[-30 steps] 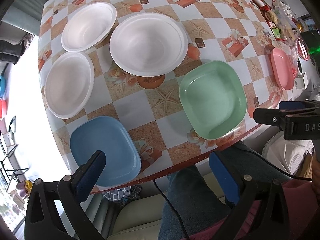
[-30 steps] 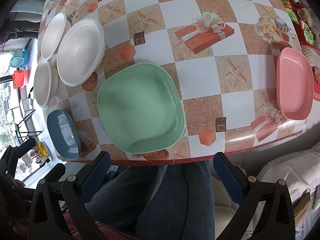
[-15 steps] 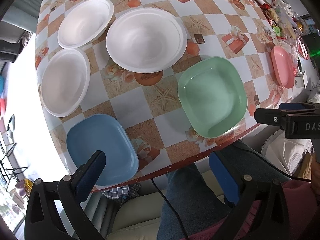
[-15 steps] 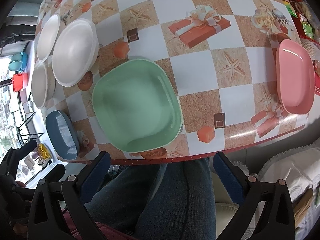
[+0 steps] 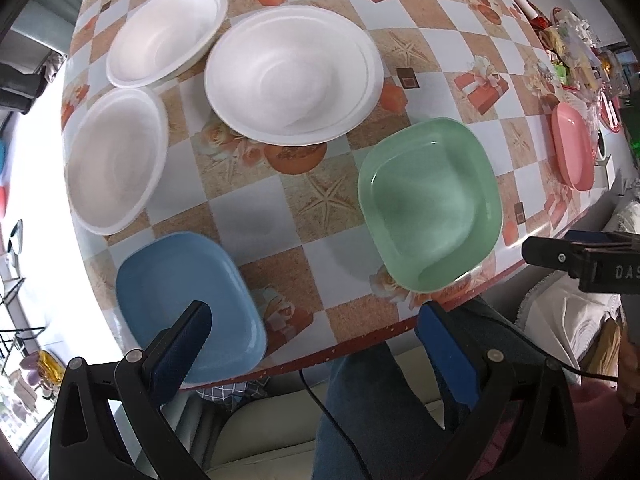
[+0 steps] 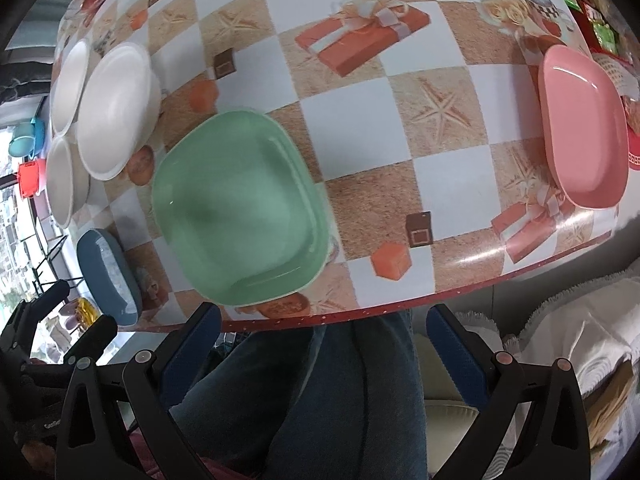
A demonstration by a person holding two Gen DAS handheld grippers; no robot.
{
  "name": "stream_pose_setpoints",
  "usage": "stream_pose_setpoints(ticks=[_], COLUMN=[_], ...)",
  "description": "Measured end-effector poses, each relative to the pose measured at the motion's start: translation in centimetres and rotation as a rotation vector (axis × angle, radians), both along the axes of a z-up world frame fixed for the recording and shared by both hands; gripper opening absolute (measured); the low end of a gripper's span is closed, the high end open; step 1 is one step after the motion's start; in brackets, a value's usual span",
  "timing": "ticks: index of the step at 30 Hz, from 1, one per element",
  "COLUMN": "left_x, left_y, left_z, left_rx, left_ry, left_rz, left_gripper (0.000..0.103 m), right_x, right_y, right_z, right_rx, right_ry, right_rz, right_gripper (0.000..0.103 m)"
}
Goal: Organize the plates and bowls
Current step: 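Lower both grippers onto the green square plate rim and close them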
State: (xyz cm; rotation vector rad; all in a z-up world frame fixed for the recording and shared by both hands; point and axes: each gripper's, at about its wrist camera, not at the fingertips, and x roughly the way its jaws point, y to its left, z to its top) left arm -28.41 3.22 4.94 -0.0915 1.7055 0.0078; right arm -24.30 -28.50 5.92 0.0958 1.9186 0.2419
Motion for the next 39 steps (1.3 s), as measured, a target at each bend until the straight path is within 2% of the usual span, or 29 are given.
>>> stream_pose_setpoints(ticks=[5,12,25,30,32,39], left_x=[0.6,1.6,1.8,1.7,1.6,1.3], left_y=[-0.8,-0.9,-2.1,-1.0,-0.8,-0.1], left_z=[-1.6,-4.0,-8.0,-9.6,-10.4,-11.1], left_rx=[-0.002,0.007,0.08,0.079,0.082,0.048], left_ry=[0.001,0.0,-0.056,-0.052,-0.033,-0.053], left_rz=[0.009,0.113,0.207,0.234,0.237,0.262], left_gripper=[0.103,0.103,0.103,0.103,0.103,0.103], right_x=[0.8,1.8,3.3,3.0,2.3,2.1], right_y=[0.2,1.1,4.2,5.2,6.1,5.6], right_z=[-0.6,-2.8,-7.5,-7.9,-8.2,-8.0], right_rx=[-0.018,-0.043,-0.073,-0.078,-0.075,-0.073], right_ry=[-0.05,-0.086,-0.157,-0.19,-0.199,-0.21], right_rz=[0.033,0.094,0.293,0.341,0.35,0.32], right_gripper=[0.103,0.103,0.103,0.103,0.103,0.103])
